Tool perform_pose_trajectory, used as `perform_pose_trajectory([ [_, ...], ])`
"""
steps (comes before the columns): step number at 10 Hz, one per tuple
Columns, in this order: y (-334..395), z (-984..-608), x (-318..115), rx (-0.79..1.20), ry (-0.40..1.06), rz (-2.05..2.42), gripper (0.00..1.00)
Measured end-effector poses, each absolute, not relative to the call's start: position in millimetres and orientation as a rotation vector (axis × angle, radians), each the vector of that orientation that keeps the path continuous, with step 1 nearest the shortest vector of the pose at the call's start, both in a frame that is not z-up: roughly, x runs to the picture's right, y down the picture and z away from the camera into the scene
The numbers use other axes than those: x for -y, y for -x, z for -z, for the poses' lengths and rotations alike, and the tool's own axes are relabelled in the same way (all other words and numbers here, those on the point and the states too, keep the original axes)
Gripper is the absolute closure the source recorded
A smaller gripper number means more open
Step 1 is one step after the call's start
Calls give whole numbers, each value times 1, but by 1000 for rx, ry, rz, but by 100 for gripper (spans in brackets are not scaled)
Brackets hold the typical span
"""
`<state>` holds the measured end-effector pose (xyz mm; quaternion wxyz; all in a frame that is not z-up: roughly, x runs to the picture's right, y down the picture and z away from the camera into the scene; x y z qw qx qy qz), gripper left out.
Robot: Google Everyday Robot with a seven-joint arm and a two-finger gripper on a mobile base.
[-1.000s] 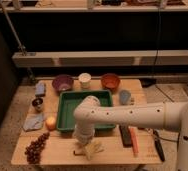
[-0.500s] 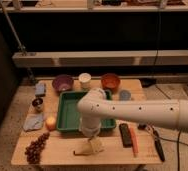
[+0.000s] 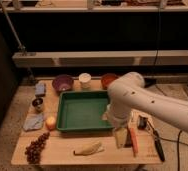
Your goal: Wipe tray with eraser
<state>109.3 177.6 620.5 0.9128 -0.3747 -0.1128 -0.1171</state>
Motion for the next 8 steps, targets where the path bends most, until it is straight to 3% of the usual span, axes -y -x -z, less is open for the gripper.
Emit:
perform_pose_trajectory([
  [5, -120, -617, -176, 233, 764, 228, 20],
  [8, -125, -636, -181, 220, 796, 175, 20],
])
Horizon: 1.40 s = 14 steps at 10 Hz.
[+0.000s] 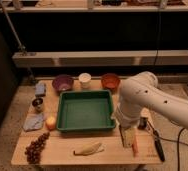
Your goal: Wipe tray with eraser
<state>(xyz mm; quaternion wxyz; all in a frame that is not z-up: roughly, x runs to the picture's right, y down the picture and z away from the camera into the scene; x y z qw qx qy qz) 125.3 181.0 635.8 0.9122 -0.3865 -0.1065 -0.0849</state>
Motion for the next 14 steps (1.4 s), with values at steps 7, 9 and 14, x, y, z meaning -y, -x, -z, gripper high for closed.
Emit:
perform_pose_trajectory([
  [7, -151, -709, -209, 176, 809, 59, 20],
  [9, -151, -709, -209, 176, 809, 60, 20],
  [14, -151, -709, -209, 175, 809, 59, 20],
])
